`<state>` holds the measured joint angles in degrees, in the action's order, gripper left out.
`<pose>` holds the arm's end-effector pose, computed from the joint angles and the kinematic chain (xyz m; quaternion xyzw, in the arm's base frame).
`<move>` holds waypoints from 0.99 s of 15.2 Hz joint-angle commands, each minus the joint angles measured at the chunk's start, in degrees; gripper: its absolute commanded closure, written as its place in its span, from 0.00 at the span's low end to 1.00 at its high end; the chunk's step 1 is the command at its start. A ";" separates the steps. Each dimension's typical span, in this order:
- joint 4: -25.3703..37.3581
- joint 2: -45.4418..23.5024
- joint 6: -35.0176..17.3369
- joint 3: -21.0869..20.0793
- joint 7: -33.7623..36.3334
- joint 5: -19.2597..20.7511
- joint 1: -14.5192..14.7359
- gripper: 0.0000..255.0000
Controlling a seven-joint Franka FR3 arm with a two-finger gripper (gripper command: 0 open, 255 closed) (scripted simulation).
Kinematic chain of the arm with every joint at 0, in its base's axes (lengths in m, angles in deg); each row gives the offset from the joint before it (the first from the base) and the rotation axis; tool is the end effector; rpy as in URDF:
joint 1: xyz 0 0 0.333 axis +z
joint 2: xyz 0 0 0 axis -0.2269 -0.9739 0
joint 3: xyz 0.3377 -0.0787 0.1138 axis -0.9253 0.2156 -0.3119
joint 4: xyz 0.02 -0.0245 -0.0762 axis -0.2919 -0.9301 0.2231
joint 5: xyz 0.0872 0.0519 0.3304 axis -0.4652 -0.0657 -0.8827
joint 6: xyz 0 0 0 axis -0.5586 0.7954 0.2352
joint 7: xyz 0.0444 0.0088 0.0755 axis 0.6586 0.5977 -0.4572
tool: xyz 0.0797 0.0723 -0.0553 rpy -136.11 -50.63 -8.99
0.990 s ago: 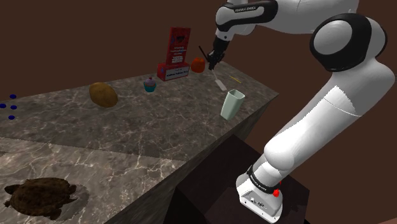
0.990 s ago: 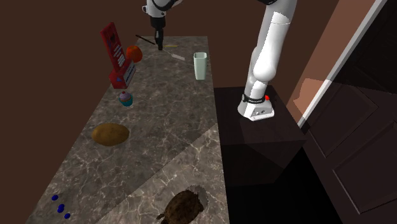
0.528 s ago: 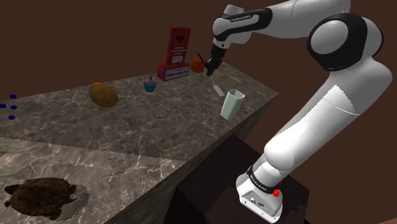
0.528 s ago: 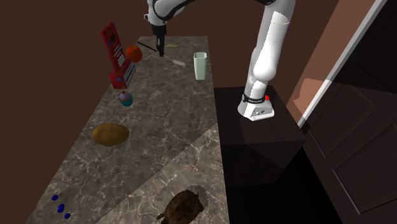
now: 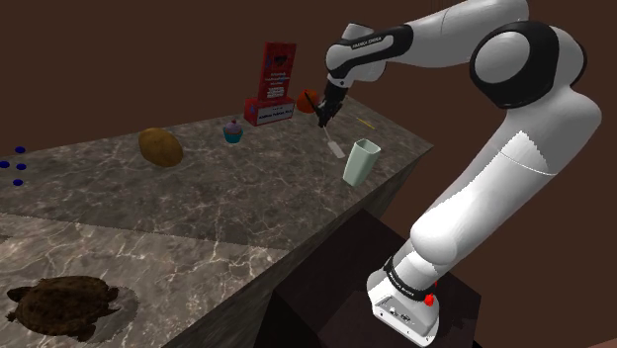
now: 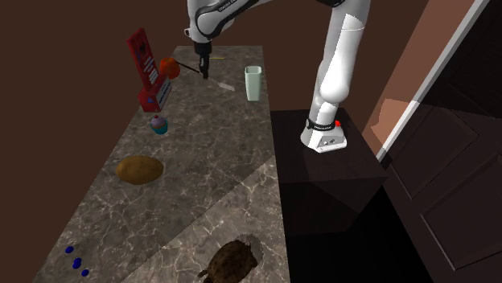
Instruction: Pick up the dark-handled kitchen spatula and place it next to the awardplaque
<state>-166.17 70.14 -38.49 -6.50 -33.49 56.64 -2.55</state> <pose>0.4782 -0.1983 0.4745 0.9987 -0.0393 0.0330 0.0010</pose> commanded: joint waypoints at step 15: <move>-4.28 -4.60 -8.86 -0.06 -0.88 -1.02 -0.11 1.00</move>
<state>-170.43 65.55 -47.30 -6.56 -34.36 55.63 -2.65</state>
